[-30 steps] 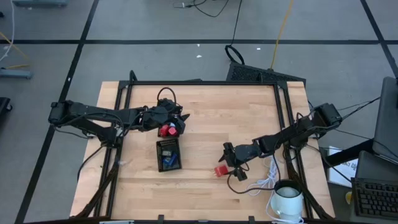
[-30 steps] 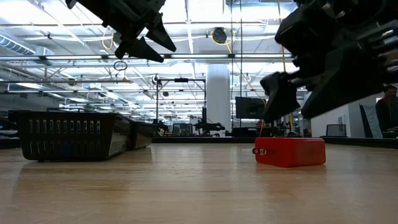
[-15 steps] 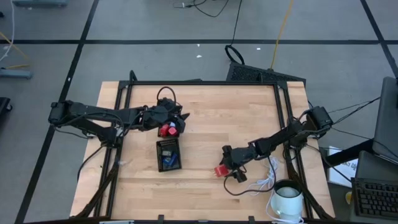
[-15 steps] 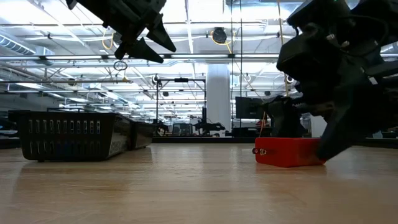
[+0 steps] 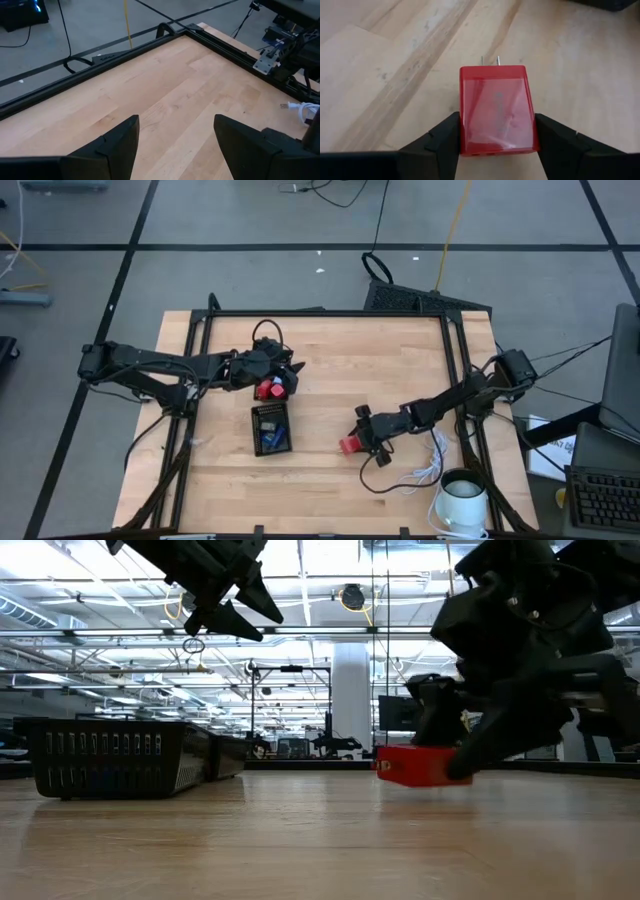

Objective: Pick & Place Office items
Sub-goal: Put the red charger adapter into the top black bin

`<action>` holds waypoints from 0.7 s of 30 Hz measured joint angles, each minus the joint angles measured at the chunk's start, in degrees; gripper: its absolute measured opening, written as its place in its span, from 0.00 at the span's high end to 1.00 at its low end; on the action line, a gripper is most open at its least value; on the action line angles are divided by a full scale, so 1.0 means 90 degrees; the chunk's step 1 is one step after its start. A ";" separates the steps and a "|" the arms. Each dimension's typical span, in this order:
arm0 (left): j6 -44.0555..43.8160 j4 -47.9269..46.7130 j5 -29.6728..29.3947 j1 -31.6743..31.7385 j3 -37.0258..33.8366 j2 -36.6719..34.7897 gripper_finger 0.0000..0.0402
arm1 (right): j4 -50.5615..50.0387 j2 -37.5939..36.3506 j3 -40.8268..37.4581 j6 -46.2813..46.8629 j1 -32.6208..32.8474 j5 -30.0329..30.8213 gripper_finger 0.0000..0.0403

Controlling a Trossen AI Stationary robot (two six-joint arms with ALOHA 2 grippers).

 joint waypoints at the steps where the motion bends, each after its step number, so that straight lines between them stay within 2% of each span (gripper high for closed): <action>1: 0.0007 0.0000 0.0000 0.0000 0.0000 0.0000 0.36 | -0.0018 -0.0050 0.0000 -0.0056 -0.0019 0.0005 0.50; 8: 0.0002 0.0000 0.0000 0.0000 0.0000 0.0000 0.36 | -0.0279 -0.0718 0.0000 -0.0261 -0.0293 0.0046 0.50; 15: 0.0000 0.0002 0.0002 0.0000 -0.0002 0.0000 0.36 | -0.0476 -0.1584 0.0000 -0.1145 -0.0750 0.1328 0.50; 19: -0.0005 0.0081 0.0002 0.0018 -0.0005 0.0000 0.36 | -0.0168 -0.1726 0.0000 -0.2106 -0.1013 0.2141 0.50; 21: -0.0161 0.0252 0.0005 0.0019 -0.0005 0.0000 0.36 | 0.0098 -0.1722 0.0000 -0.2536 -0.1092 0.2337 0.50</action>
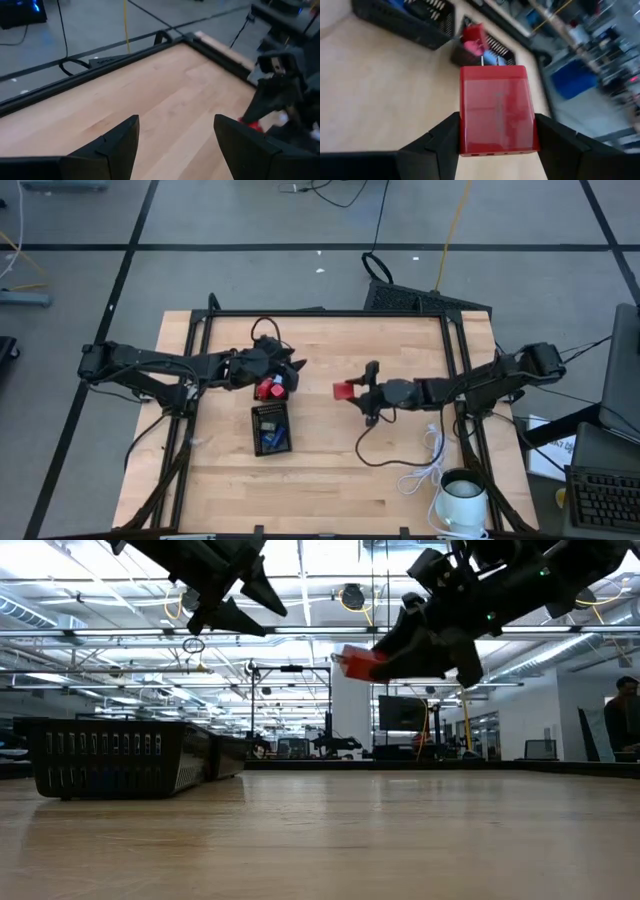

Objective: Pick & Place Office items
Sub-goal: Put the red charger adapter into the top black bin

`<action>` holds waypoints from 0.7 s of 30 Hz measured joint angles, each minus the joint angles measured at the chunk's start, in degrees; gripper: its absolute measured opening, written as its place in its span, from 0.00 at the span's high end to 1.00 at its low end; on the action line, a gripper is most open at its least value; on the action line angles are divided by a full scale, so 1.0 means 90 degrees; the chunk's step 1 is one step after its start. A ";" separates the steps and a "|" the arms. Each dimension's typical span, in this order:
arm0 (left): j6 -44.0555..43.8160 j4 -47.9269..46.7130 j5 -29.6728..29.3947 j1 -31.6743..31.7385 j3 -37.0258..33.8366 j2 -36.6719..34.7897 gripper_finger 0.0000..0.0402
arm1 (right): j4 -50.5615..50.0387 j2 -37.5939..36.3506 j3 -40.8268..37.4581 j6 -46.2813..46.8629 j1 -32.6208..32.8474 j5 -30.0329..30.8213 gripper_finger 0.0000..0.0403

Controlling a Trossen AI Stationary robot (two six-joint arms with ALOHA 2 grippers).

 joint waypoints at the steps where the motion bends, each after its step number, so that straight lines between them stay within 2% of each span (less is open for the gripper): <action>1: -0.0090 0.0073 0.0000 0.0000 0.0000 0.0009 0.36 | 0.0108 -0.0002 0.0000 -0.0183 -0.0032 0.0010 0.50; 4: -0.0164 0.0366 0.0007 -0.0034 0.0002 0.0207 0.36 | 0.0558 0.0163 0.0002 -0.0657 -0.0118 0.0019 0.50; 9: -0.0029 0.1041 0.0083 -0.0115 -0.0005 0.0807 0.36 | 0.1501 0.0386 0.0002 -0.1455 -0.0151 0.0611 0.50; 15: 0.0510 0.2082 0.0383 -0.0106 -0.0002 0.1508 0.36 | 0.1936 0.0409 0.0003 -0.1603 -0.0196 0.0845 0.50; 21: 0.0357 0.2561 0.0392 -0.0045 -0.0012 0.1795 0.37 | 0.1854 0.0414 -0.0012 -0.1594 -0.0226 0.0935 0.50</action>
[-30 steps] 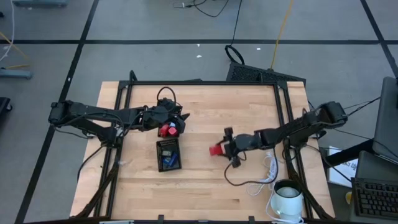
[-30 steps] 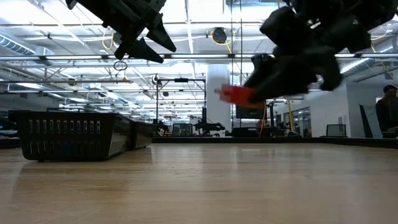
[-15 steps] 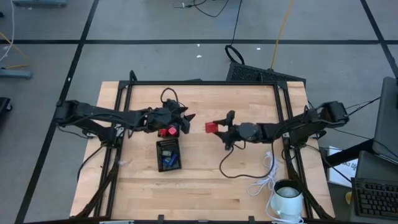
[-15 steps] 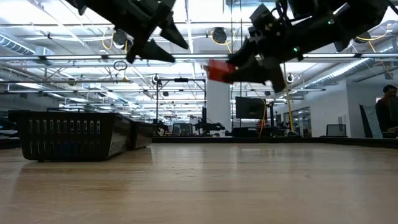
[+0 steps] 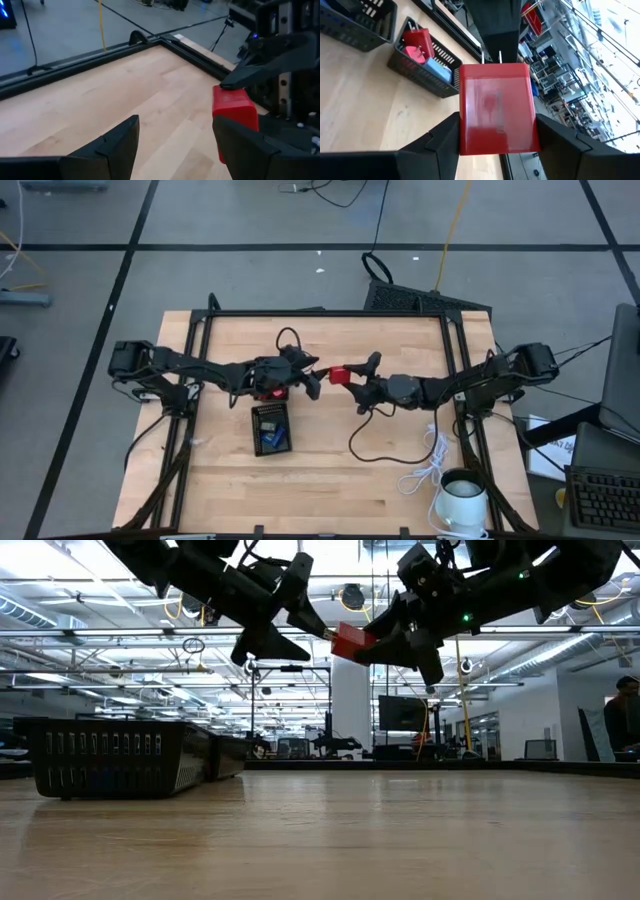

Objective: Pick & Place Office items
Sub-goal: Put the red charger adapter into the top black bin

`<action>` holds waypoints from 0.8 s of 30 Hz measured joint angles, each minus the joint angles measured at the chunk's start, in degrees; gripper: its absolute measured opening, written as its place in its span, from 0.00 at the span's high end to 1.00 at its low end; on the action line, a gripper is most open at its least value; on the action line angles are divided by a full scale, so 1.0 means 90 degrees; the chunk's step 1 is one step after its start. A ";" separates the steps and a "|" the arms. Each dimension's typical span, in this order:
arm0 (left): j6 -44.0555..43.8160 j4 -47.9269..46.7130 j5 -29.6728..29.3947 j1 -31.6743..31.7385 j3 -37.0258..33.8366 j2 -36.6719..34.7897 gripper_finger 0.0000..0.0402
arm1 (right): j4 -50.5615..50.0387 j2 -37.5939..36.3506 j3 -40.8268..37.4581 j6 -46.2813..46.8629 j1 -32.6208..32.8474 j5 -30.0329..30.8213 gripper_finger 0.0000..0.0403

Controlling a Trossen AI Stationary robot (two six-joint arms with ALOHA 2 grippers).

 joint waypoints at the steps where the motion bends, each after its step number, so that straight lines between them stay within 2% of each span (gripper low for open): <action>1: -0.0093 0.0027 0.0033 0.0020 0.0000 0.0000 0.37 | -0.0020 0.0000 0.0000 0.0022 -0.0010 0.0000 0.50; 7: -0.0615 0.0035 0.0148 0.0141 0.0000 -0.0044 0.37 | -0.0109 -0.0016 0.0005 0.0260 -0.0022 -0.0261 0.50; 12: -0.0980 0.0025 0.0253 0.0259 -0.0010 -0.0044 0.37 | -0.0308 -0.0017 0.0007 0.1065 -0.0038 -0.0721 0.50; 15: -0.1214 0.0373 0.0205 0.0310 0.0049 -0.0041 0.36 | -0.0585 0.0036 0.0026 0.1187 -0.0028 -0.1531 0.50; 19: -0.0821 0.0572 0.0125 0.0382 0.0040 -0.0050 0.36 | -0.0608 0.0012 0.0021 0.1357 -0.0032 -0.2478 0.50; 24: -0.1207 0.0730 0.0176 0.0392 0.0022 -0.0056 0.36 | -0.0684 0.0019 0.0017 0.1499 -0.0016 -0.2611 0.50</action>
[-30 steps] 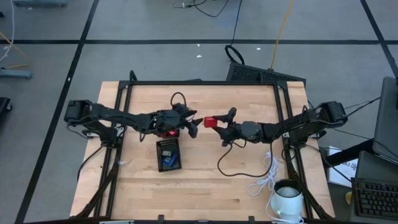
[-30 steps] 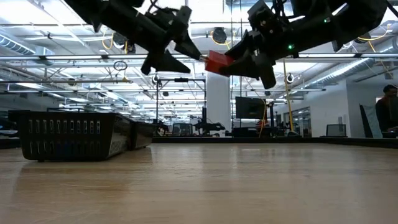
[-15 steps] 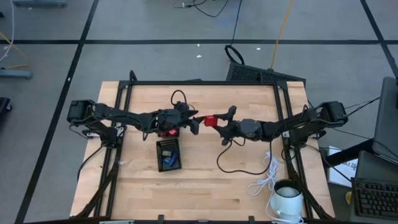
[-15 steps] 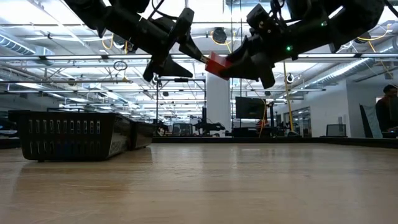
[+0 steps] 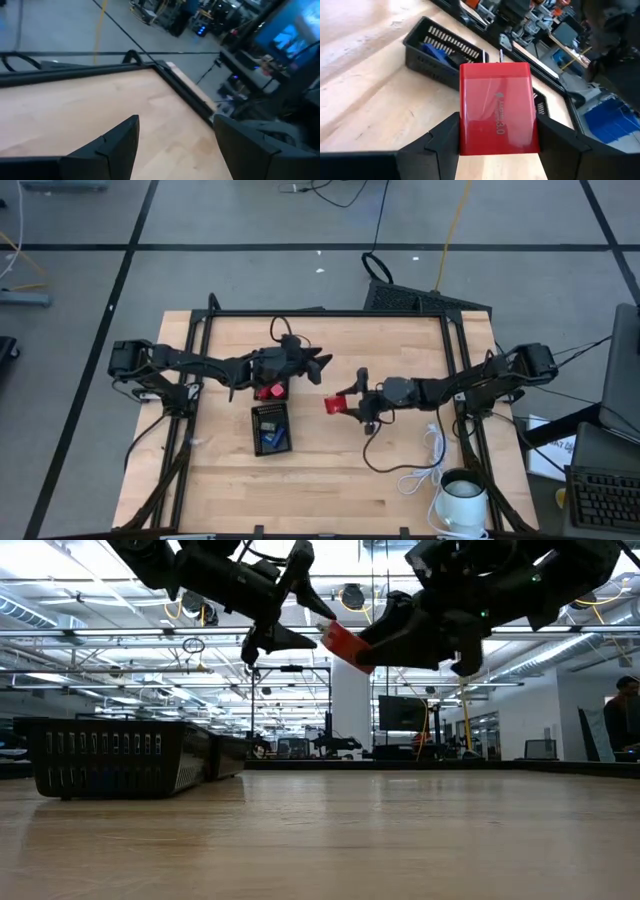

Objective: Pick & Place Office items
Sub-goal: Put the red charger adapter into the top black bin

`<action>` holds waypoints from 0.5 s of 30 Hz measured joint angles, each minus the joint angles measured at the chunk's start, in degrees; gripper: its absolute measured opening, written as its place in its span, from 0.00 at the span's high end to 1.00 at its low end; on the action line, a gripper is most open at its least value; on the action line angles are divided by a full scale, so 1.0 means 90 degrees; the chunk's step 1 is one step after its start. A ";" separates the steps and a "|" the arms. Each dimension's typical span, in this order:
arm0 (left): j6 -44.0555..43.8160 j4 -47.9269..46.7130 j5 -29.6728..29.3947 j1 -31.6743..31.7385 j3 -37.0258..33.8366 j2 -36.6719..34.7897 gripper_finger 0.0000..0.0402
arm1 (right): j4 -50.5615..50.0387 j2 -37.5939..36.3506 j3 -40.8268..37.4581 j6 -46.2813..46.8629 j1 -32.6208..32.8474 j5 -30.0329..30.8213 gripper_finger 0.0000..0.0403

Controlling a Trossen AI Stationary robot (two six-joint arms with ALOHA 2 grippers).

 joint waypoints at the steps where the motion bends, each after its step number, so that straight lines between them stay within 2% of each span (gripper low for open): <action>1: -0.0064 0.0046 0.0099 0.0000 0.0000 0.0002 0.36 | -0.0006 -0.0002 0.0000 0.0000 -0.0024 0.0025 0.50; 7: -0.0434 0.0243 0.0665 -0.0052 0.0000 0.0009 0.36 | -0.0086 -0.0007 0.0000 -0.0275 -0.0179 0.1197 0.50; 11: -0.0459 0.0355 0.0760 -0.0166 0.0000 0.0010 0.36 | -0.0047 -0.0007 0.0000 -0.0655 -0.0216 0.2114 0.49; 15: -0.0459 0.0352 0.0760 -0.0175 0.0000 0.0010 0.36 | 0.0271 -0.0007 0.0000 -0.0975 -0.0161 0.2184 0.49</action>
